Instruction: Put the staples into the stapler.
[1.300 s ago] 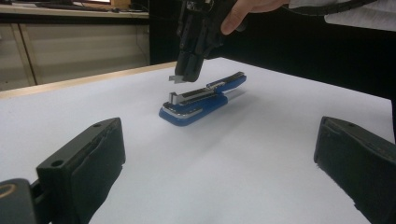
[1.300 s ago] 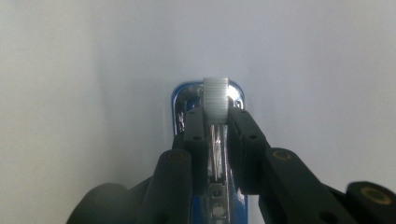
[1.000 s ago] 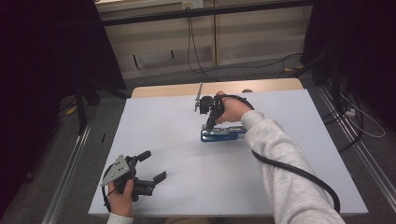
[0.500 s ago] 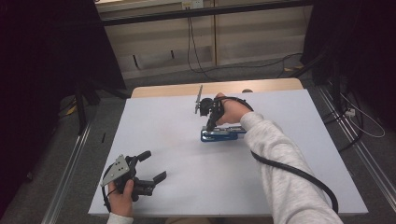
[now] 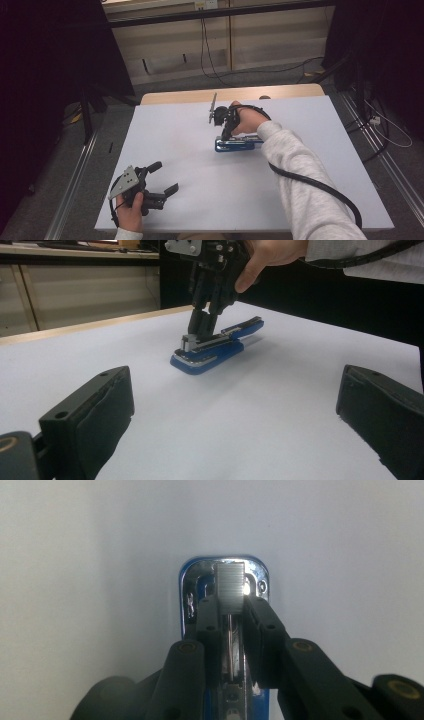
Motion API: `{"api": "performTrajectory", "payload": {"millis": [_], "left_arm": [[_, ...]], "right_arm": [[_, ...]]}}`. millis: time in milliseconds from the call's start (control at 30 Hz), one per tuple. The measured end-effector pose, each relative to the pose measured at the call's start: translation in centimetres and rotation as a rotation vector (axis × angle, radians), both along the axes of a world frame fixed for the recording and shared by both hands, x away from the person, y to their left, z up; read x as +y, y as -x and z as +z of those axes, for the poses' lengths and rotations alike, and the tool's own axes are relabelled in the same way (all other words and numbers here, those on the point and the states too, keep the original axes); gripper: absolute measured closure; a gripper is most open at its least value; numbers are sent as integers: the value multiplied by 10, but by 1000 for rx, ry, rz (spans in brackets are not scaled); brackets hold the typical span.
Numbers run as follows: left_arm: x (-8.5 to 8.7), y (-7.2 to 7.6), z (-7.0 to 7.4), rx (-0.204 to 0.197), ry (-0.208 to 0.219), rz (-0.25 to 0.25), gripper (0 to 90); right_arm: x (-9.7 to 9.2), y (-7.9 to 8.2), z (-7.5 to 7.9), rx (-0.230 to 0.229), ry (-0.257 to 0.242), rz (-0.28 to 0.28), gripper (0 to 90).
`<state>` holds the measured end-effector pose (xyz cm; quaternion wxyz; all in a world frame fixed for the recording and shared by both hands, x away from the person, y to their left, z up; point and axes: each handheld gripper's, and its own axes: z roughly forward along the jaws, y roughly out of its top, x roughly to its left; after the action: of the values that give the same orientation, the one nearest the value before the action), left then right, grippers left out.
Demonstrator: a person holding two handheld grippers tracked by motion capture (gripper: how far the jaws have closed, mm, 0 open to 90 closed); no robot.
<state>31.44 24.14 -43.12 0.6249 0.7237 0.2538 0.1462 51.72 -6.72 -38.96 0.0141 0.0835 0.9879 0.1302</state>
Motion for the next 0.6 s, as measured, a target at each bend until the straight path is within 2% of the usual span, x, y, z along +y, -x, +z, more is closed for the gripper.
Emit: {"api": "performTrajectory", "payload": {"millis": [133,267,400,500,600], "left_arm": [[0,0,0,-1,-1,1,20],[0,0,0,3,-1,0,20],[0,-2,-1,27,2,-7,19],[-1,-4,-1,51,14,-16,19],[-2,-7,-1,53,1,-18,19]], "right_arm": [[-1,1,2,-7,-27,-24,681],[-3,1,4,-16,-50,-24,652],[-11,5,7,-17,-98,-52,593],[-15,7,8,-11,-109,-80,556],[-23,9,9,-20,-145,-98,532]]}}
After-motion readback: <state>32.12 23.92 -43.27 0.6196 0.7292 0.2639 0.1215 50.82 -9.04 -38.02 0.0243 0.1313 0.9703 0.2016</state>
